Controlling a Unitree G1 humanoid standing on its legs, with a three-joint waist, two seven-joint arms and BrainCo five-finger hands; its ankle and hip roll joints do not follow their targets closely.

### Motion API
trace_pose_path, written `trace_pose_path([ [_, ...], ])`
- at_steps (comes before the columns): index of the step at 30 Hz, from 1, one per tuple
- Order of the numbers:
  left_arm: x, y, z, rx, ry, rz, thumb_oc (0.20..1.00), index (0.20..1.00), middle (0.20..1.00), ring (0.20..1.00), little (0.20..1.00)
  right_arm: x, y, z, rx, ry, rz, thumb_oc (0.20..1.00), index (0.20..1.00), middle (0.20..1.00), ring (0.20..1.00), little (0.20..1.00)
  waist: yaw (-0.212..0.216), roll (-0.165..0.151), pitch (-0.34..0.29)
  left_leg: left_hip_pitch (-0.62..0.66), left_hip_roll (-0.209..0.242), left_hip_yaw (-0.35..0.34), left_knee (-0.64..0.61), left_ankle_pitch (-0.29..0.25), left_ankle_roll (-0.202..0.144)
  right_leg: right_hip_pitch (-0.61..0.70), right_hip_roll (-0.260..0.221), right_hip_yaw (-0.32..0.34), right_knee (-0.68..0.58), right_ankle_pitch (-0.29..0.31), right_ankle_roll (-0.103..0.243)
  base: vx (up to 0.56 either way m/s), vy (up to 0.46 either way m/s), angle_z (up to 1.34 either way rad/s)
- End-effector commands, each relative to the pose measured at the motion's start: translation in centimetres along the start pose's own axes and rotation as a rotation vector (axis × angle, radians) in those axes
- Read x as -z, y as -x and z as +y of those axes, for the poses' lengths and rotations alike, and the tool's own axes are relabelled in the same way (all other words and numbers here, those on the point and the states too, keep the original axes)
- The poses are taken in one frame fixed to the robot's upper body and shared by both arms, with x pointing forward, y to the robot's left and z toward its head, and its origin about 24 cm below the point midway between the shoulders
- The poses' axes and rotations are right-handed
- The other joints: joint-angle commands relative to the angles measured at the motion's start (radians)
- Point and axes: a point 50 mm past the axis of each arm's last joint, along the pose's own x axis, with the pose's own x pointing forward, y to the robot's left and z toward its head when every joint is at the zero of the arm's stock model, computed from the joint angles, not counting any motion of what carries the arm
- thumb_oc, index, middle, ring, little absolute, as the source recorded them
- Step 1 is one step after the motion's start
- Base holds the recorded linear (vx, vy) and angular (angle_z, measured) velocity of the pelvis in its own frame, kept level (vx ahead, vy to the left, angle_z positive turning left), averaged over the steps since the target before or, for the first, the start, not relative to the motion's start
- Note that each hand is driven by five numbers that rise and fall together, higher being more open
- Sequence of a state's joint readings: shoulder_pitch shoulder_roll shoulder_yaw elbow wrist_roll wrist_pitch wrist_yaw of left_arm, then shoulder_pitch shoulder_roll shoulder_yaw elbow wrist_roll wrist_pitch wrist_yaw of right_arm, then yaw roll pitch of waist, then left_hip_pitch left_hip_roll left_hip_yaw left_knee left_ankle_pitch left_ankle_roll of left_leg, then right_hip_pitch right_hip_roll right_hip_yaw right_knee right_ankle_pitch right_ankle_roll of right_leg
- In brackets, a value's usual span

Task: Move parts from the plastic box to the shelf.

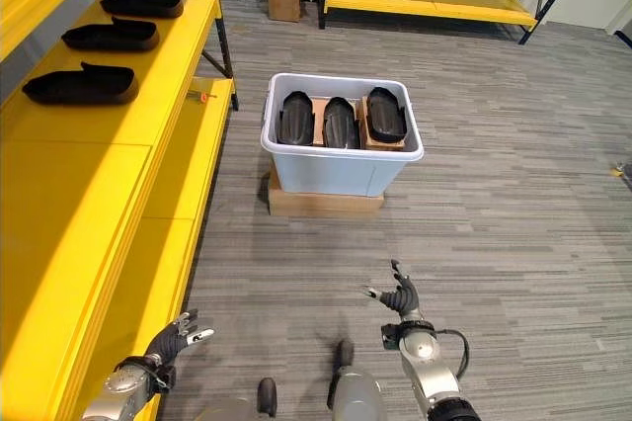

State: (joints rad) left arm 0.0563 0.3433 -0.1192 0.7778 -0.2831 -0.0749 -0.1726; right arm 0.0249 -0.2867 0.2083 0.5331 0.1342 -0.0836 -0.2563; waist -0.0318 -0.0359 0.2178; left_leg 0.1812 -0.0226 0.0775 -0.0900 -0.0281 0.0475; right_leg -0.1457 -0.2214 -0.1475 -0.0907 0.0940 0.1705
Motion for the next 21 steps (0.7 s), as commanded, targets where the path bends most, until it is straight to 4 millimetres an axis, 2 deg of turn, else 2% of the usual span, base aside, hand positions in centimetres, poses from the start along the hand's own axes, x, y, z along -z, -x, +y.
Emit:
trace_pose_path([
  [1,-0.2,0.2,-0.8,0.045,-0.091,-0.036,1.0,1.0,1.0,1.0,1.0,-1.6,-0.6,-1.4,0.095,-0.033,-0.07,1.0,1.0,1.0,1.0,1.0,0.011,0.012,-0.014,-0.018,0.052,0.001,0.009,-0.088,-0.034,0.003,-0.028,0.043,0.016,0.119,0.066,0.43,-0.36,0.54],
  [5,0.8,0.6,-1.0,0.069,-0.168,-0.018,1.0,1.0,1.0,1.0,1.0,-0.4,-0.2,-1.7,0.127,-0.024,-0.039,1.0,1.0,1.0,1.0,1.0,0.011,-0.002,-0.021,-0.014,0.056,-0.025,0.03,-0.114,-0.035,0.024,-0.02,0.062,0.003,0.123,0.077,0.4,-0.385,0.32],
  [9,1.0,0.7,-0.9,0.061,-0.156,-0.003,1.0,1.0,1.0,1.0,1.0,-0.4,-0.1,-1.9,0.137,0.04,-0.052,1.0,1.0,1.0,1.0,1.0,0.0,-0.015,-0.011,-0.013,0.045,-0.039,0.096,-0.161,-0.026,0.022,-0.005,0.074,0.085,0.105,0.064,0.29,-0.275,0.3],
  [13,2.1,1.1,-1.1,0.055,-0.092,0.021,1.0,1.0,1.0,1.0,1.0,-0.3,-0.2,-3.3,0.14,0.088,-0.072,1.0,1.0,1.0,1.0,1.0,-0.015,-0.007,-0.016,0.021,0.048,-0.017,0.156,-0.188,-0.033,0.035,0.044,0.05,0.179,0.003,0.021,0.33,-0.263,-0.01],
  [17,2.0,1.0,-1.6,0.1,-0.056,0.012,1.0,1.0,1.0,1.0,1.0,-0.7,-0.4,-4.8,0.161,0.102,-0.087,1.0,1.0,1.0,1.0,1.0,-0.027,-0.008,-0.015,0.01,0.03,0.03,0.266,-0.231,-0.031,0.063,0.056,0.034,0.186,-0.023,-0.014,0.22,-0.197,0.16],
  [19,1.3,0.7,-2.1,0.118,-0.042,-0.014,1.0,1.0,1.0,1.0,1.0,-0.9,-0.4,-5.8,0.181,0.103,-0.094,1.0,1.0,1.0,1.0,1.0,-0.037,-0.002,-0.012,-0.02,0.023,0.07,0.361,-0.214,-0.042,0.089,0.066,0.023,0.174,-0.032,-0.036,0.15,-0.165,0.16],
  [21,0.2,0.3,-2.3,0.122,0.024,-0.041,1.0,1.0,1.0,1.0,1.0,-1.1,-0.2,-6.7,0.192,0.111,-0.106,1.0,1.0,1.0,1.0,1.0,-0.042,0.008,-0.004,-0.097,0.012,0.086,0.494,-0.154,-0.071,0.142,0.085,0.011,0.144,-0.05,-0.065,0.18,-0.192,0.4],
])
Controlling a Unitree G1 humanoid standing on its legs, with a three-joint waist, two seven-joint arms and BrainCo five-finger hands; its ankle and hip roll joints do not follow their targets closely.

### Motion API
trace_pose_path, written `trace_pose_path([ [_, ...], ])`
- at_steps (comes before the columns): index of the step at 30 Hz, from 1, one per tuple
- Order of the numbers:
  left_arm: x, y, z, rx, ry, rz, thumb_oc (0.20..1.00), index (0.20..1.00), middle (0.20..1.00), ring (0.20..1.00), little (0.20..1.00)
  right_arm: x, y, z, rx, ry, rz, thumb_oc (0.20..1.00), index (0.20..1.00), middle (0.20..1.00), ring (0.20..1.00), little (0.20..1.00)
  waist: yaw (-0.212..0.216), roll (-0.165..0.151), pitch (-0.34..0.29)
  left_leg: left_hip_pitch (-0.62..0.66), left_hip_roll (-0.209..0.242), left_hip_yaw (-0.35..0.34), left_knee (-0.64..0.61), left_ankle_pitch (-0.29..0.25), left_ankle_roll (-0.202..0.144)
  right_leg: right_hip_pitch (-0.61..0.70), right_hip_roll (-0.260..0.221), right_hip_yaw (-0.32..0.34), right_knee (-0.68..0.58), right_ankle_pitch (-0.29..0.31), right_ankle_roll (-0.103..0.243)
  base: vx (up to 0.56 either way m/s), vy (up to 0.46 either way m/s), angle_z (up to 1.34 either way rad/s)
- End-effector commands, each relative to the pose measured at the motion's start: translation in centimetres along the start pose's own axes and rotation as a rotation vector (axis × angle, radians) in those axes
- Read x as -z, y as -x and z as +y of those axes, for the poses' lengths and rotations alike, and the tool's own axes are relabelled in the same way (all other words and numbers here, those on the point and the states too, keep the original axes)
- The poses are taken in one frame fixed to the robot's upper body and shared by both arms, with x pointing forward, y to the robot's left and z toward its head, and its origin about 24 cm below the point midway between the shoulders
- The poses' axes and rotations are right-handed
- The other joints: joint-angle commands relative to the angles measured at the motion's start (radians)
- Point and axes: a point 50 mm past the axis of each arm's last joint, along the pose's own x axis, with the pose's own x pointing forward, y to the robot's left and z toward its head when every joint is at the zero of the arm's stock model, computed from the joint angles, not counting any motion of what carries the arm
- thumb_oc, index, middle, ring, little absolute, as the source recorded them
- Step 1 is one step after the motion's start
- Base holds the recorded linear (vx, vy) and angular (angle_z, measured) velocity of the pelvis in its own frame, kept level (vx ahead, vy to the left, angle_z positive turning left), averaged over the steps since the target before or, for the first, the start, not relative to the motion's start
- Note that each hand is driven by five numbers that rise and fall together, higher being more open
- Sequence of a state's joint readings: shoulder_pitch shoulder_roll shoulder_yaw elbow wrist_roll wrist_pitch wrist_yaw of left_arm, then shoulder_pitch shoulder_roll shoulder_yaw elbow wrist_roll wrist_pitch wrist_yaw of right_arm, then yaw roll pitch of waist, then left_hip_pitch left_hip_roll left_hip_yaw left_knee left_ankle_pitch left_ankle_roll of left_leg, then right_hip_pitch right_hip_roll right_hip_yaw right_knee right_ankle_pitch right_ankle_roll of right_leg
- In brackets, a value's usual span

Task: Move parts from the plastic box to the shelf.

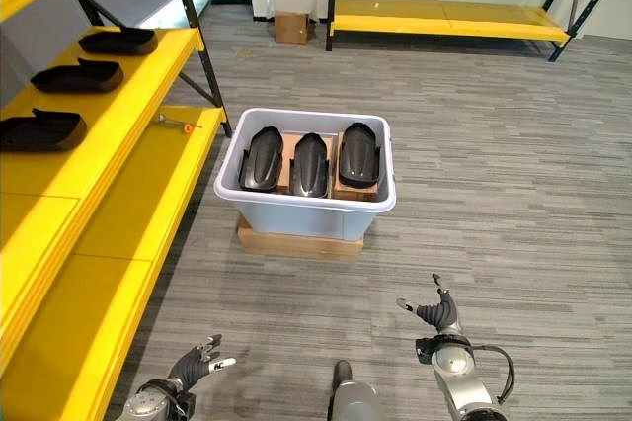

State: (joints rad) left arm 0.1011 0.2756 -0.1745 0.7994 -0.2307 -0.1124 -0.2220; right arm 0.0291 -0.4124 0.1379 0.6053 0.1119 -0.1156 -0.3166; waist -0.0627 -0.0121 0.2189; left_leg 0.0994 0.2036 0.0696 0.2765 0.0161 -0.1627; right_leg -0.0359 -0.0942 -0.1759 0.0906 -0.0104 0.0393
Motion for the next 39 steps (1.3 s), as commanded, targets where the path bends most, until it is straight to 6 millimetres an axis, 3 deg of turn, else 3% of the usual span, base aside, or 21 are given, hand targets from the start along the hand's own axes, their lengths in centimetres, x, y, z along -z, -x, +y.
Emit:
trace_pose_path([
  [1,-2.3,0.0,1.0,-0.007,0.067,-0.091,1.0,1.0,1.0,1.0,1.0,-2.0,-0.1,-1.0,0.01,-0.016,-0.127,1.0,1.0,1.0,1.0,1.0,-0.012,-0.013,-0.003,-0.036,-0.219,0.095,0.145,-0.189,0.135,0.048,-0.035,0.037,-0.044,0.048,0.058,0.18,-0.143,0.61],
  [4,-2.0,0.1,1.5,-0.046,0.101,-0.077,1.0,1.0,1.0,1.0,1.0,-2.4,-0.2,-0.3,-0.029,-0.042,-0.127,1.0,1.0,1.0,1.0,1.0,0.011,-0.008,-0.002,-0.053,-0.255,0.058,0.012,-0.198,0.168,0.079,-0.007,0.045,-0.039,0.018,0.055,0.26,-0.076,0.22],
  [6,-1.4,0.5,2.0,-0.079,0.135,-0.072,1.0,1.0,1.0,1.0,1.0,-2.9,-0.2,0.5,-0.061,-0.04,-0.121,1.0,1.0,1.0,1.0,1.0,0.022,0.007,-0.006,-0.03,-0.226,0.039,-0.172,-0.129,0.152,0.089,0.02,0.04,-0.04,0.001,0.053,0.27,0.05,-0.2],
  [7,-0.8,0.9,2.3,-0.099,0.177,-0.087,1.0,1.0,1.0,1.0,1.0,-3.1,-0.3,0.9,-0.094,-0.034,-0.126,1.0,1.0,1.0,1.0,1.0,0.04,0.02,-0.008,-0.02,-0.17,0.003,-0.321,-0.013,0.1,0.109,0.043,0.041,-0.056,-0.015,0.046,0.33,0.134,-0.27],
  [8,-0.8,1.1,2.3,-0.095,0.187,-0.115,1.0,1.0,1.0,1.0,1.0,-3.4,-0.4,0.9,-0.109,-0.044,-0.136,1.0,1.0,1.0,1.0,1.0,0.048,0.022,-0.006,-0.027,-0.139,-0.006,-0.355,0.027,0.077,0.12,0.045,0.042,-0.066,-0.021,0.043,0.41,0.256,-0.52],
  [9,-1.1,1.3,2.2,-0.077,0.202,-0.142,1.0,1.0,1.0,1.0,1.0,-4.1,-0.4,0.9,-0.144,-0.041,-0.171,1.0,1.0,1.0,1.0,1.0,0.058,0.017,0.004,-0.092,-0.044,-0.014,-0.364,0.1,0.033,0.144,0.032,0.051,-0.089,-0.031,0.034,0.38,0.326,-0.76],
  [10,-1.0,1.2,2.0,-0.065,0.21,-0.15,1.0,1.0,1.0,1.0,1.0,-4.6,-0.3,1.2,-0.175,-0.027,-0.186,1.0,1.0,1.0,1.0,1.0,0.055,0.012,0.012,-0.133,0.019,-0.005,-0.364,0.124,0.023,0.147,0.014,0.052,-0.08,-0.05,0.028,0.34,0.316,-0.79],
  [12,-0.9,1.0,1.9,-0.06,0.217,-0.145,1.0,1.0,1.0,1.0,1.0,-4.6,0.0,1.5,-0.219,0.0,-0.202,1.0,1.0,1.0,1.0,1.0,0.033,0.018,0.021,-0.151,0.062,0.024,-0.364,0.123,0.015,0.137,-0.001,0.045,-0.018,-0.091,0.022,0.45,0.409,-0.65],
  [13,-0.7,1.1,2.0,-0.064,0.219,-0.146,1.0,1.0,1.0,1.0,1.0,-4.5,0.2,1.6,-0.24,0.012,-0.208,1.0,1.0,1.0,1.0,1.0,0.027,0.023,0.019,-0.145,0.062,0.025,-0.364,0.118,0.016,0.128,-0.003,0.045,0.011,-0.105,0.022,0.58,0.52,-0.46],
  [15,-0.3,1.3,1.8,-0.035,0.178,-0.114,1.0,1.0,1.0,1.0,1.0,-4.4,0.4,1.9,-0.272,0.0,-0.221,1.0,1.0,1.0,1.0,1.0,0.047,0.04,0.014,-0.128,0.03,-0.041,-0.364,0.124,0.021,0.103,0.004,0.056,0.09,-0.141,0.021,0.55,0.443,-0.87],
  [16,0.9,1.5,1.9,-0.048,0.18,-0.051,1.0,1.0,1.0,1.0,1.0,-4.4,0.4,1.6,-0.257,-0.019,-0.217,1.0,1.0,1.0,1.0,1.0,0.057,0.049,0.01,-0.116,-0.01,-0.047,-0.34,0.093,0.035,0.105,0.008,0.054,0.132,-0.173,0.017,0.56,0.414,-0.87],
  [19,2.4,2.0,2.3,-0.05,0.124,0.014,1.0,1.0,1.0,1.0,1.0,-4.6,0.4,1.7,-0.249,-0.036,-0.216,1.0,1.0,1.0,1.0,1.0,0.059,0.048,-0.003,-0.108,-0.056,-0.056,-0.295,0.037,0.059,0.098,0.005,0.06,0.192,-0.197,0.027,0.39,0.292,-0.2],
  [23,3.3,2.5,3.4,-0.087,0.088,0.062,1.0,1.0,1.0,1.0,1.0,-5.0,0.5,2.4,-0.234,-0.048,-0.229,1.0,1.0,1.0,1.0,1.0,0.066,0.015,-0.028,-0.089,-0.132,-0.06,-0.293,-0.032,0.136,0.068,0.003,0.073,0.38,-0.108,0.084,0.31,0.212,0.33],
  [25,2.8,2.5,4.2,-0.098,0.072,0.055,1.0,1.0,1.0,1.0,1.0,-5.1,0.4,2.7,-0.216,-0.065,-0.226,1.0,1.0,1.0,1.0,1.0,0.074,-0.007,-0.035,-0.097,-0.175,-0.064,-0.283,-0.062,0.179,0.061,0.01,0.084,0.501,-0.039,0.112,0.2,0.147,0.23],
  [27,1.9,2.3,4.7,-0.106,0.077,0.039,1.0,1.0,1.0,1.0,1.0,-5.3,0.4,3.2,-0.198,-0.067,-0.227,1.0,1.0,1.0,1.0,1.0,0.088,-0.005,-0.044,-0.107,-0.208,-0.065,-0.272,-0.086,0.22,0.017,0.022,0.08,0.663,0.061,0.153,0.17,0.188,0.15],
  [30,1.8,2.3,4.5,-0.101,0.078,0.036,1.0,1.0,1.0,1.0,1.0,-6.0,0.3,3.6,-0.189,-0.059,-0.24,1.0,1.0,1.0,1.0,1.0,0.091,0.009,-0.036,-0.081,-0.217,-0.053,-0.283,-0.097,0.24,-0.09,0.024,0.065,0.756,0.068,0.15,0.15,0.108,0.01],
  [33,2.1,2.6,4.3,-0.097,0.077,0.03,1.0,1.0,1.0,1.0,1.0,-6.4,0.2,3.8,-0.193,-0.061,-0.257,1.0,1.0,1.0,1.0,1.0,0.086,0.019,-0.025,-0.059,-0.211,-0.056,-0.303,-0.086,0.237,-0.146,0.025,0.047,0.646,0.01,0.121,0.15,-0.073,-0.34],
  [34,2.1,2.8,4.6,-0.091,0.07,0.032,1.0,1.0,1.0,1.0,1.0,-6.5,0.3,3.5,-0.199,-0.044,-0.272,1.0,1.0,1.0,1.0,1.0,0.082,0.012,-0.011,-0.036,-0.212,-0.044,-0.306,-0.097,0.228,-0.138,-0.032,0.019,0.386,0.038,0.115,0.32,-0.263,-0.12],
  [35,2.0,2.8,4.6,-0.084,0.063,0.039,1.0,1.0,1.0,1.0,1.0,-6.4,0.4,3.3,-0.199,-0.053,-0.265,1.0,1.0,1.0,1.0,1.0,0.067,0.007,-0.004,-0.009,-0.211,-0.043,-0.317,-0.109,0.219,-0.151,-0.058,0.051,0.245,0.082,0.124,0.33,-0.29,-0.02],
  [37,2.0,2.8,4.6,-0.081,0.049,0.038,1.0,1.0,1.0,1.0,1.0,-5.6,0.6,3.2,-0.189,-0.063,-0.232,1.0,1.0,1.0,1.0,1.0,0.043,0.001,-0.003,0.014,-0.206,-0.067,-0.326,-0.124,0.205,-0.145,-0.074,0.126,0.146,0.117,0.142,0.25,-0.293,-0.04],
  [39,2.2,2.8,4.4,-0.078,0.061,0.035,1.0,1.0,1.0,1.0,1.0,-5.0,0.8,3.3,-0.191,-0.053,-0.205,1.0,1.0,1.0,1.0,1.0,0.045,-0.002,-0.008,0.022,-0.193,-0.075,-0.328,-0.123,0.191,-0.111,-0.075,0.125,0.116,0.098,0.149,0.17,-0.234,0.46],
])
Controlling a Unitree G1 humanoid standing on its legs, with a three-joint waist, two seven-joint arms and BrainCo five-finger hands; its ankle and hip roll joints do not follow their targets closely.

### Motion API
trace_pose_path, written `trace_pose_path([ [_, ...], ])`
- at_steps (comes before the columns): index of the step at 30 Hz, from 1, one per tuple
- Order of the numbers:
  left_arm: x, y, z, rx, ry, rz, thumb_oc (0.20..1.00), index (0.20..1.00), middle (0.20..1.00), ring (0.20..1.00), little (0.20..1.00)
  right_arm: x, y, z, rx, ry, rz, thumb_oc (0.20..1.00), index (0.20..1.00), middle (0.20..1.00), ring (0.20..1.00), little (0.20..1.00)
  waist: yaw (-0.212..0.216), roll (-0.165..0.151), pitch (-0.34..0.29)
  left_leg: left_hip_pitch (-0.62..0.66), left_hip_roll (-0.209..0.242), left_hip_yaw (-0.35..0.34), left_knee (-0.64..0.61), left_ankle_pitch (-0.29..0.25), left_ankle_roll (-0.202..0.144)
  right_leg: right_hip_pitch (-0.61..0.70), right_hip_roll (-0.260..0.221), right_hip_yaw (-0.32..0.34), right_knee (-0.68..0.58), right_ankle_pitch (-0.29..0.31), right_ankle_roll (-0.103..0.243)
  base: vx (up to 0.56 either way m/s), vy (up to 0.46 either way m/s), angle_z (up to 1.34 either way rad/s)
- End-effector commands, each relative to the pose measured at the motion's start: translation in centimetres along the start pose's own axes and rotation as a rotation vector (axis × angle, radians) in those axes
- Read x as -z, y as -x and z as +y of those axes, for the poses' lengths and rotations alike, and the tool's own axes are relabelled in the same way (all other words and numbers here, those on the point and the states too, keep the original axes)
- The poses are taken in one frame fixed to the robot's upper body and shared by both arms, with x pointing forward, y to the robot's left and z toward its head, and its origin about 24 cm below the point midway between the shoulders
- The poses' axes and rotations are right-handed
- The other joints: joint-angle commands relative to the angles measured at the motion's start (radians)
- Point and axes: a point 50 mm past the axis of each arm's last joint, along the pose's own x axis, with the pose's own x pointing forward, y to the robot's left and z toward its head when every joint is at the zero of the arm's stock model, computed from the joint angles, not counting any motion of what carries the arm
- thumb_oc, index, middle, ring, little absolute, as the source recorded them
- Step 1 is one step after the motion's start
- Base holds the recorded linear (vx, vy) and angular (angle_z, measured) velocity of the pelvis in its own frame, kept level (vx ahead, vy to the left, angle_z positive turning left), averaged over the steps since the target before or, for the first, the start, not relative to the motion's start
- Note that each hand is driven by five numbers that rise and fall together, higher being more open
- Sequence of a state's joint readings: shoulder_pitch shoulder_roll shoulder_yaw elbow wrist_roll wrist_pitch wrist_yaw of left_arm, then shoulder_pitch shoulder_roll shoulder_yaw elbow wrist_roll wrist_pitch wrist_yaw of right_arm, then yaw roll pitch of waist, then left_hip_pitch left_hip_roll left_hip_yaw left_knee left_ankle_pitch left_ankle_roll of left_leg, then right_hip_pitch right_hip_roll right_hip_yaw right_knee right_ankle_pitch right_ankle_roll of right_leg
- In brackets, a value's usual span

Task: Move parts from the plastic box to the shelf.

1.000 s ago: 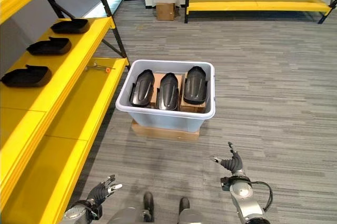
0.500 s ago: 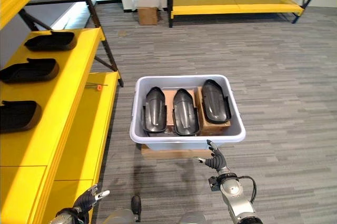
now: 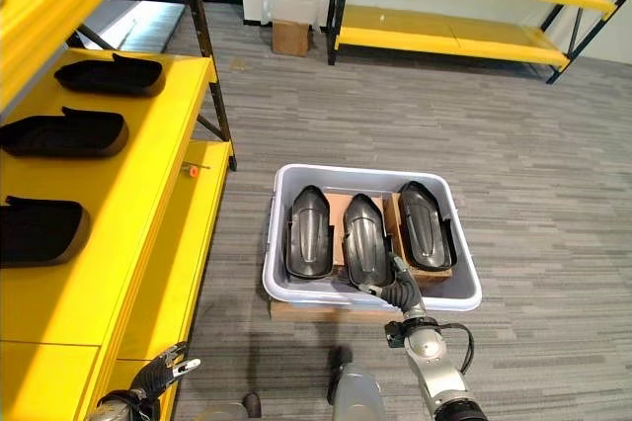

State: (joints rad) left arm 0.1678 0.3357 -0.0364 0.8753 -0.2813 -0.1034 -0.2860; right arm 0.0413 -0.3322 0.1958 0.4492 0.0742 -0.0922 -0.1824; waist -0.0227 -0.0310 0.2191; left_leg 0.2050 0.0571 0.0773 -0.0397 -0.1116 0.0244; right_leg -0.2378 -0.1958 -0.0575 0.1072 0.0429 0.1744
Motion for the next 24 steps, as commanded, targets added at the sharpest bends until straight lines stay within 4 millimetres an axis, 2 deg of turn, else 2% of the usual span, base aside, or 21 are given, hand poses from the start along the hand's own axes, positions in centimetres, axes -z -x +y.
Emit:
trace_pose_path([
  [1,-1.0,0.1,0.0,0.035,-0.045,-0.055,1.0,1.0,1.0,1.0,1.0,-1.7,-0.4,-1.2,0.048,0.026,-0.075,1.0,1.0,1.0,1.0,1.0,0.012,0.016,-0.012,-0.086,-0.036,-0.082,-0.009,0.008,-0.005,0.123,0.023,-0.012,0.07,0.021,0.013,0.14,-0.223,0.82],
  [4,-0.6,0.2,-0.3,0.05,-0.015,-0.045,1.0,1.0,1.0,1.0,1.0,-1.6,-0.5,-1.4,0.076,0.178,-0.087,1.0,1.0,1.0,1.0,1.0,0.033,0.006,-0.022,-0.095,-0.017,-0.07,0.012,0.003,-0.021,0.183,0.015,-0.053,0.01,-0.012,0.017,0.13,-0.238,0.23],
  [9,0.9,0.5,-0.8,0.016,0.053,-0.039,1.0,1.0,1.0,1.0,1.0,-0.8,-0.3,-1.2,-0.008,0.218,-0.038,1.0,1.0,1.0,1.0,1.0,0.042,-0.006,-0.024,-0.086,0.02,-0.035,0.036,0.002,-0.053,0.22,0.018,-0.098,-0.022,-0.036,-0.001,0.1,-0.189,-0.18],
  [14,0.6,0.5,-0.9,0.007,0.124,-0.071,1.0,1.0,1.0,1.0,1.0,-0.3,-0.2,-1.9,0.001,0.259,-0.017,1.0,1.0,1.0,1.0,1.0,0.042,-0.006,-0.027,-0.076,0.063,-0.012,0.008,0.033,-0.087,0.244,0.035,-0.134,-0.037,-0.056,-0.029,0.04,-0.113,0.01],
  [18,0.9,0.5,-1.3,0.015,0.114,-0.06,1.0,1.0,1.0,1.0,1.0,0.0,-0.3,-2.5,0.027,0.28,0.005,1.0,1.0,1.0,1.0,1.0,0.042,-0.007,-0.029,-0.075,0.075,-0.005,0.001,0.046,-0.099,0.26,0.042,-0.146,-0.05,-0.058,-0.042,0.03,-0.055,0.07],
  [24,1.2,0.4,-1.5,0.02,0.102,-0.024,1.0,1.0,1.0,1.0,1.0,0.2,-0.6,-2.9,0.06,0.309,0.051,1.0,1.0,1.0,1.0,1.0,0.042,-0.006,-0.036,-0.073,0.08,0.005,-0.01,0.056,-0.111,0.284,0.044,-0.146,-0.08,-0.052,-0.043,0.07,0.001,-0.03],
])
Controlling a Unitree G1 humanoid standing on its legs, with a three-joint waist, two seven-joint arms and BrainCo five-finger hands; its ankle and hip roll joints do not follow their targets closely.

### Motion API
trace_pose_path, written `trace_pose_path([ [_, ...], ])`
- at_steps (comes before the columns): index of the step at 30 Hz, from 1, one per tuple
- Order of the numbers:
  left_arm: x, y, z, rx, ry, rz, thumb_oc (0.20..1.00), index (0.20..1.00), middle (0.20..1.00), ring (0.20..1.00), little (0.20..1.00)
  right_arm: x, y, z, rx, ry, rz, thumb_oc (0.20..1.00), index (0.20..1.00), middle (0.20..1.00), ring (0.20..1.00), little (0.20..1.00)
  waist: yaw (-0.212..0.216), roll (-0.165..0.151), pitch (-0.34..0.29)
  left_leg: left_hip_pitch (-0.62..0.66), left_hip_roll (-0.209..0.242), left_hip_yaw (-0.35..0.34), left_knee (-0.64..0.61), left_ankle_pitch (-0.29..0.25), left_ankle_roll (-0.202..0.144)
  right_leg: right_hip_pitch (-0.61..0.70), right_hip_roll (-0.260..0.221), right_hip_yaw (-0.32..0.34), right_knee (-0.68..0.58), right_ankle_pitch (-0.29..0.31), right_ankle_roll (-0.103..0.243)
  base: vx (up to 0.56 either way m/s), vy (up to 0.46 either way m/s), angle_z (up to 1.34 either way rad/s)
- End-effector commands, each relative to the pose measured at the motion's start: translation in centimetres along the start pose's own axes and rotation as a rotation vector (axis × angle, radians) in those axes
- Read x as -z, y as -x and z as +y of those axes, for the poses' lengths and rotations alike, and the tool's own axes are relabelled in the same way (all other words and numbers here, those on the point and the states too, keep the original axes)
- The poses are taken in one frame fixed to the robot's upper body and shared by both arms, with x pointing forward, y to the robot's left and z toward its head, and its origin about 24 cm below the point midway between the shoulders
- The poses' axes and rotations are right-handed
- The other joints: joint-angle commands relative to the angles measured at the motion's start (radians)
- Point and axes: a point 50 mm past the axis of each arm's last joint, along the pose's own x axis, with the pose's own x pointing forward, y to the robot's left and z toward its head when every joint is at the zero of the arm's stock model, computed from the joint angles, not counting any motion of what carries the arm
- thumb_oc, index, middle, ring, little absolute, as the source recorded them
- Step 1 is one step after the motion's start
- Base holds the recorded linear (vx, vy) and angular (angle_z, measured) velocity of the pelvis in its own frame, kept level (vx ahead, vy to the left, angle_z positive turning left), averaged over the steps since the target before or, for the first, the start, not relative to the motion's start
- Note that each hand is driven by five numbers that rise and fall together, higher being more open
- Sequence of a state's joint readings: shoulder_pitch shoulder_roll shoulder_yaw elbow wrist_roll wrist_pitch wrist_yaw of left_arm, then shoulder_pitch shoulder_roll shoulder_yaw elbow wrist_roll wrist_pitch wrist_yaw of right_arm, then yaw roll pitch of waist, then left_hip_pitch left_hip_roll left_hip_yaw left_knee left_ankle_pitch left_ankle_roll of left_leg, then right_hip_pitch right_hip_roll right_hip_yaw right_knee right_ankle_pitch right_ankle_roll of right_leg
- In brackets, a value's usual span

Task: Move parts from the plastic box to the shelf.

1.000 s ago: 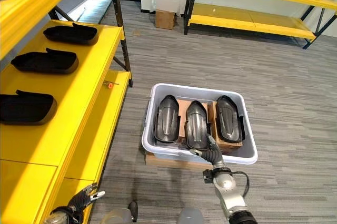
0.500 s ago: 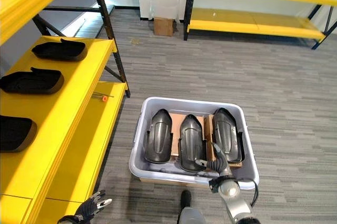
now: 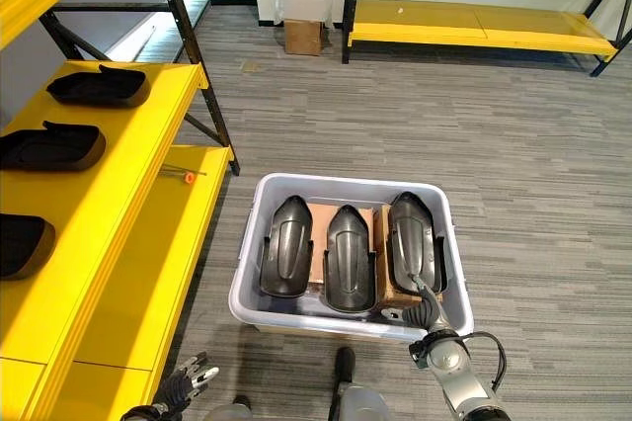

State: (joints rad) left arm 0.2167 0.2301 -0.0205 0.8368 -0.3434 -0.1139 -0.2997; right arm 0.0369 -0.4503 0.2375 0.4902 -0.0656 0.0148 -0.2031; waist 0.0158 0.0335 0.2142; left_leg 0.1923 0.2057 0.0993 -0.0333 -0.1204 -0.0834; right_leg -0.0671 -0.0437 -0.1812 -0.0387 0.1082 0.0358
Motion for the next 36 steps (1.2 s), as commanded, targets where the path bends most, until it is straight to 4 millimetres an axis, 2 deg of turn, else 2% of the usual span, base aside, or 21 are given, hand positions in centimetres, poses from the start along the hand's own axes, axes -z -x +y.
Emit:
trace_pose_path([
  [1,-0.4,0.6,1.8,-0.042,-0.056,0.006,1.0,1.0,1.0,1.0,1.0,-1.6,-0.5,-0.4,0.047,0.019,-0.049,1.0,1.0,1.0,1.0,1.0,0.0,-0.071,-0.032,-0.06,-0.07,-0.011,-0.019,0.065,-0.004,0.118,-0.113,-0.017,0.057,-0.112,0.101,0.08,0.023,-0.08],
  [6,-1.3,0.6,1.8,-0.027,-0.067,-0.032,1.0,1.0,1.0,1.0,1.0,-1.7,-0.4,-0.4,0.058,0.015,-0.055,1.0,1.0,1.0,1.0,1.0,-0.003,-0.07,-0.031,-0.052,-0.072,0.006,-0.032,0.063,-0.002,0.122,-0.128,-0.012,0.04,-0.095,0.119,0.06,0.01,-0.1],
  [12,-3.4,0.5,1.2,0.023,-0.098,-0.113,1.0,1.0,1.0,1.0,1.0,-3.6,-1.0,-1.1,0.124,-0.024,-0.128,1.0,1.0,1.0,1.0,1.0,0.012,-0.066,-0.019,-0.065,-0.075,0.008,-0.031,0.063,0.006,0.121,-0.125,-0.023,0.043,-0.101,0.116,0.05,-0.035,-0.01],
  [15,-4.8,0.7,0.5,0.071,-0.101,-0.17,1.0,1.0,1.0,1.0,1.0,-5.3,-1.6,-2.4,0.194,-0.038,-0.171,1.0,1.0,1.0,1.0,1.0,0.028,-0.058,-0.006,-0.086,-0.069,0.002,-0.023,0.07,0.005,0.109,-0.122,-0.029,0.055,-0.109,0.107,0.01,-0.024,0.0],
  [16,-5.6,0.7,0.2,0.097,-0.103,-0.192,1.0,1.0,1.0,1.0,1.0,-6.3,-2.1,-3.5,0.242,-0.059,-0.193,1.0,1.0,1.0,1.0,1.0,0.04,-0.055,0.002,-0.102,-0.064,-0.004,-0.016,0.075,0.004,0.1,-0.123,-0.03,0.059,-0.109,0.104,0.0,-0.046,0.0],
  [18,-6.0,0.7,0.0,0.114,-0.12,-0.206,1.0,1.0,1.0,1.0,1.0,-6.9,-2.5,-4.5,0.281,-0.058,-0.207,1.0,1.0,1.0,1.0,1.0,0.05,-0.051,0.007,-0.113,-0.061,-0.008,-0.01,0.078,0.001,0.095,-0.128,-0.031,0.057,-0.104,0.106,0.02,-0.045,0.0],
  [20,-7.1,0.9,-0.2,0.112,-0.205,-0.253,1.0,1.0,1.0,1.0,1.0,-8.7,-3.5,-6.1,0.328,-0.048,-0.236,1.0,1.0,1.0,1.0,1.0,0.091,-0.045,0.023,-0.127,-0.06,0.011,0.008,0.082,-0.004,0.084,-0.148,-0.1,0.065,-0.093,0.115,-0.02,-0.027,0.0],
  [22,-8.1,0.9,-0.3,0.118,-0.2,-0.288,1.0,1.0,1.0,1.0,1.0,-10.1,-4.0,-6.9,0.352,-0.05,-0.26,1.0,1.0,1.0,1.0,1.0,0.108,-0.039,0.039,-0.147,-0.059,0.016,0.026,0.082,-0.002,0.057,-0.152,-0.122,0.094,-0.099,0.111,-0.13,0.005,-0.06],
  [23,-9.4,0.9,-0.6,0.132,-0.185,-0.325,1.0,1.0,1.0,1.0,1.0,-11.7,-4.8,-8.1,0.377,-0.054,-0.27,1.0,1.0,1.0,1.0,1.0,0.123,-0.035,0.063,-0.189,-0.06,0.004,0.074,0.078,0.0,0.037,-0.15,-0.131,0.128,-0.116,0.097,-0.11,-0.003,-0.03],
  [25,-9.9,0.8,-0.8,0.125,-0.19,-0.337,1.0,1.0,1.0,1.0,1.0,-12.2,-5.2,-8.5,0.386,-0.079,-0.247,1.0,1.0,1.0,1.0,1.0,0.137,-0.035,0.082,-0.218,-0.065,-0.015,0.119,0.068,0.003,0.036,-0.147,-0.136,0.149,-0.131,0.086,-0.03,-0.062,0.03],
  [26,-10.9,0.9,-0.9,0.133,-0.163,-0.374,1.0,1.0,1.0,1.0,1.0,-13.2,-5.7,-9.0,0.425,-0.074,-0.236,1.0,1.0,1.0,1.0,1.0,0.152,-0.037,0.103,-0.246,-0.063,-0.028,0.143,0.064,0.004,0.025,-0.144,-0.147,0.167,-0.145,0.075,-0.03,-0.103,-0.02],
  [28,-12.3,0.8,-1.6,0.168,-0.191,-0.421,1.0,1.0,1.0,1.0,1.0,-15.0,-6.4,-11.0,0.536,-0.038,-0.223,1.0,1.0,1.0,1.0,1.0,0.174,-0.021,0.145,-0.283,-0.062,-0.045,0.159,0.065,0.0,-0.002,-0.138,-0.159,0.202,-0.169,0.058,-0.16,-0.031,0.02],
  [29,-14.3,0.9,-2.4,0.207,-0.086,-0.517,1.0,1.0,1.0,1.0,1.0,-17.0,-6.8,-12.6,0.591,0.011,-0.233,1.0,1.0,1.0,1.0,1.0,0.186,0.0,0.191,-0.345,-0.071,-0.056,0.184,0.068,0.003,-0.063,-0.145,-0.158,0.239,-0.176,0.048,-0.24,0.031,0.1],
  [30,-14.5,0.9,-2.5,0.213,-0.081,-0.525,1.0,1.0,1.0,1.0,1.0,-17.2,-6.8,-12.6,0.596,0.014,-0.235,1.0,1.0,1.0,1.0,1.0,0.186,0.002,0.195,-0.35,-0.072,-0.057,0.187,0.069,0.004,-0.067,-0.145,-0.158,0.241,-0.177,0.047,-0.28,0.043,0.01],
  [32,-17.1,1.6,-3.7,0.26,-0.05,-0.65,1.0,1.0,1.0,1.0,1.0,-18.0,-6.8,-12.8,0.666,0.014,-0.238,1.0,1.0,1.0,1.0,1.0,0.193,0.016,0.236,-0.394,-0.086,-0.071,0.208,0.069,0.011,-0.106,-0.149,-0.156,0.261,-0.177,0.038,-0.15,0.0,-0.25],
  [36,-20.4,2.9,-5.6,0.35,-0.024,-0.769,1.0,1.0,1.0,1.0,1.0,-18.7,-6.6,-14.4,0.808,0.015,-0.206,1.0,1.0,1.0,1.0,1.0,0.198,0.033,0.281,-0.447,-0.103,-0.089,0.23,0.068,0.022,-0.164,-0.148,-0.151,0.3,-0.185,0.029,-0.12,-0.023,-0.01],
])
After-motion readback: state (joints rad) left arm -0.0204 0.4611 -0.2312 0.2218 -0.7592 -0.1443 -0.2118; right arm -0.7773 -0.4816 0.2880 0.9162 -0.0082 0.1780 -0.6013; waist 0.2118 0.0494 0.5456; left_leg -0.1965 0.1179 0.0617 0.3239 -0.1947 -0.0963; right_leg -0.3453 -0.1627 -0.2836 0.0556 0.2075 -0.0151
